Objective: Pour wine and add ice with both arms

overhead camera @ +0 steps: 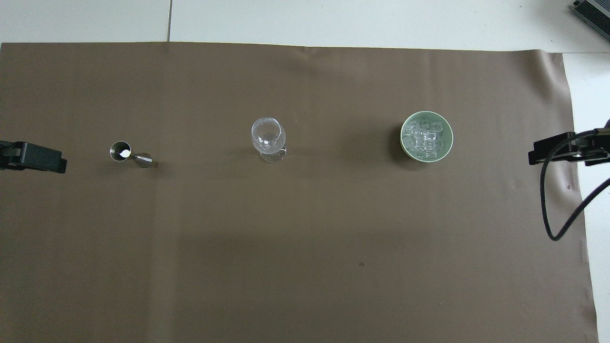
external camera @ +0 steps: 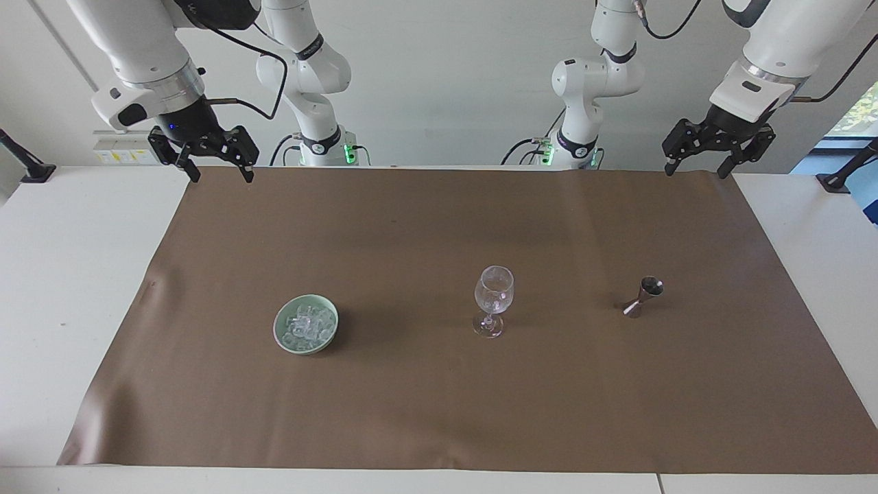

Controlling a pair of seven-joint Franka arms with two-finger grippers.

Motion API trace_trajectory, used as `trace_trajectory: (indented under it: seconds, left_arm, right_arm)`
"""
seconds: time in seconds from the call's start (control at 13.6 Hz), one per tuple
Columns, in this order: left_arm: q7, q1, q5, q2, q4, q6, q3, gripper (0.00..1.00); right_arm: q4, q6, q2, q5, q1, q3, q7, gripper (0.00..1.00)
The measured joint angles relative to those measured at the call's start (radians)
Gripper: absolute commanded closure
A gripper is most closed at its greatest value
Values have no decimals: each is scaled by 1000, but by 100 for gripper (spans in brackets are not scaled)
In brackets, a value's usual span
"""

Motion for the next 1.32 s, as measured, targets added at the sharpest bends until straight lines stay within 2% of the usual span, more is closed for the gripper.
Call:
trace_trajectory:
  seconds: [0.51, 0.81, 1.1, 1.32]
  left_arm:
    - [0, 38, 0, 9, -12, 38, 2, 0]
    - [-11, 70, 0, 25, -53, 80, 2, 0]
    - [-132, 92, -3, 28, -110, 99, 1, 0]
    - [-234, 106, -52, 28, -117, 100, 1, 0]
  right_arm:
    - [0, 0, 0, 0, 0, 0, 0, 0]
    - [0, 0, 0, 0, 0, 0, 0, 0]
    - [0, 0, 0, 0, 0, 0, 0, 0]
    - [0, 0, 0, 0, 0, 0, 0, 0]
